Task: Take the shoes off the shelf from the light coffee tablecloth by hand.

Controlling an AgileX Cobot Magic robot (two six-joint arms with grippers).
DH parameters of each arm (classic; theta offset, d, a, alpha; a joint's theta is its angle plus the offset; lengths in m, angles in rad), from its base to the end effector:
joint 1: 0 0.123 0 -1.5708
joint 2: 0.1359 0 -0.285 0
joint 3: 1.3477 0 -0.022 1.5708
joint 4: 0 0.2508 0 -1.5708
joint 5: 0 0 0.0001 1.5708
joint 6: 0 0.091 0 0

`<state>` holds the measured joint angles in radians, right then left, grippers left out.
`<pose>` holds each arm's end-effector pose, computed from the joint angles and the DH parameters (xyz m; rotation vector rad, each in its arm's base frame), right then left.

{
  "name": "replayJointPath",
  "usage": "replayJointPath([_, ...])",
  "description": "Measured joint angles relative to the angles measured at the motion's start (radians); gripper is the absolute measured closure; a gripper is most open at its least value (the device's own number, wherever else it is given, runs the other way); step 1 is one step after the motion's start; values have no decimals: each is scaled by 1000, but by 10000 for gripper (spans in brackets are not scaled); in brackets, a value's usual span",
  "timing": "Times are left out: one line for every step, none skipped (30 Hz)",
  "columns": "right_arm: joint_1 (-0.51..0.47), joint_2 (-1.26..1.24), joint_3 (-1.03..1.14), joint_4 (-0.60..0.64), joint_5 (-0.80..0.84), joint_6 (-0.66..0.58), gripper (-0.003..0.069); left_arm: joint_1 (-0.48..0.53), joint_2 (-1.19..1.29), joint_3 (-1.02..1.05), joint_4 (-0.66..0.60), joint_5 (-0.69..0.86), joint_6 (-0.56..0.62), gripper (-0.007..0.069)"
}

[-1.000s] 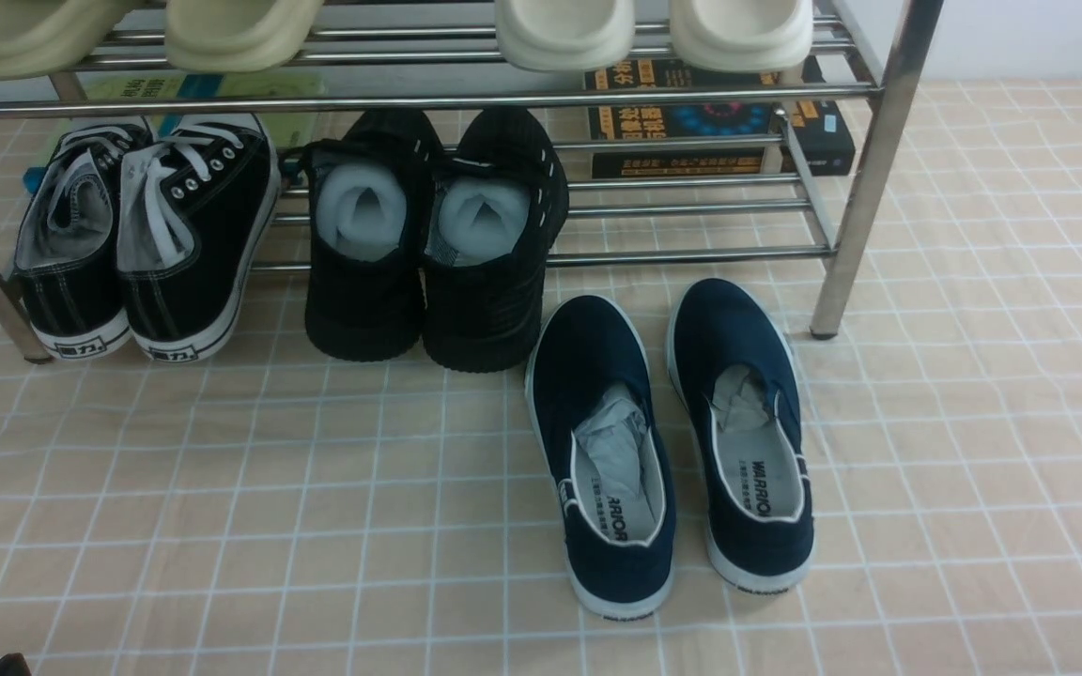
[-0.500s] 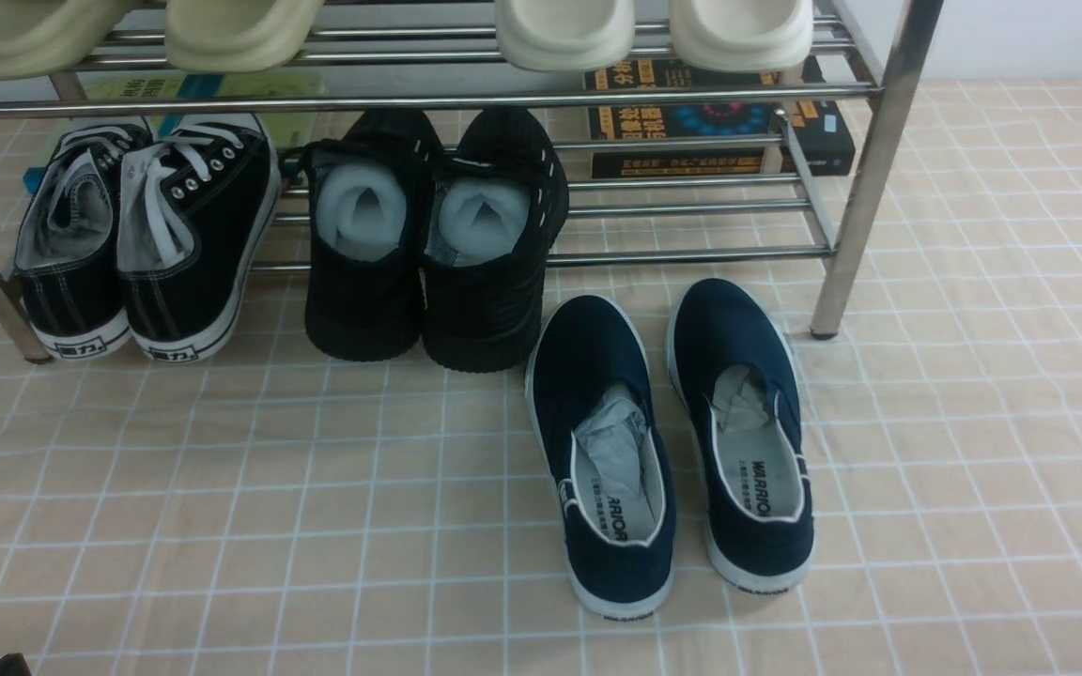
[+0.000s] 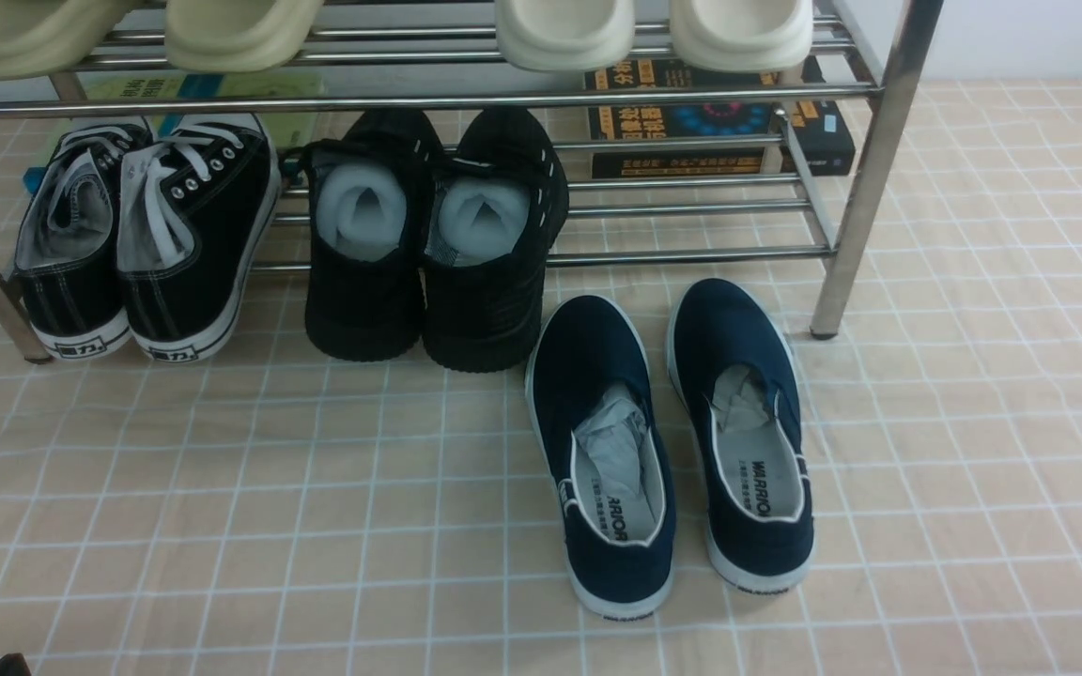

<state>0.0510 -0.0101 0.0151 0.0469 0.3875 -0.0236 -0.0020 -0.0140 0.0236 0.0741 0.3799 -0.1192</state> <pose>0.0520 0.0043 0.1739 -0.0414 1.8757 0.0653 0.0523 0.0024 0.1719 -0.0642 1.8709 -0.0104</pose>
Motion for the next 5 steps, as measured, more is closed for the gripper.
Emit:
replayJointPath([0, 0, 0, 0, 0, 0, 517, 0, 0, 0, 0, 0, 0, 385])
replayJointPath([0, 0, 0, 0, 0, 0, 516, 0, 0, 0, 0, 0, 0, 385])
replayJointPath([0, 0, 0, 0, 0, 0, 515, 0, 0, 0, 0, 0, 0, 385])
replayJointPath([0, 0, 0, 0, 0, 0, 514, 0, 0, 0, 0, 0, 0, 385])
replayJointPath([0, 0, 0, 0, 0, 0, 513, 0, 0, 0, 0, 0, 0, 385])
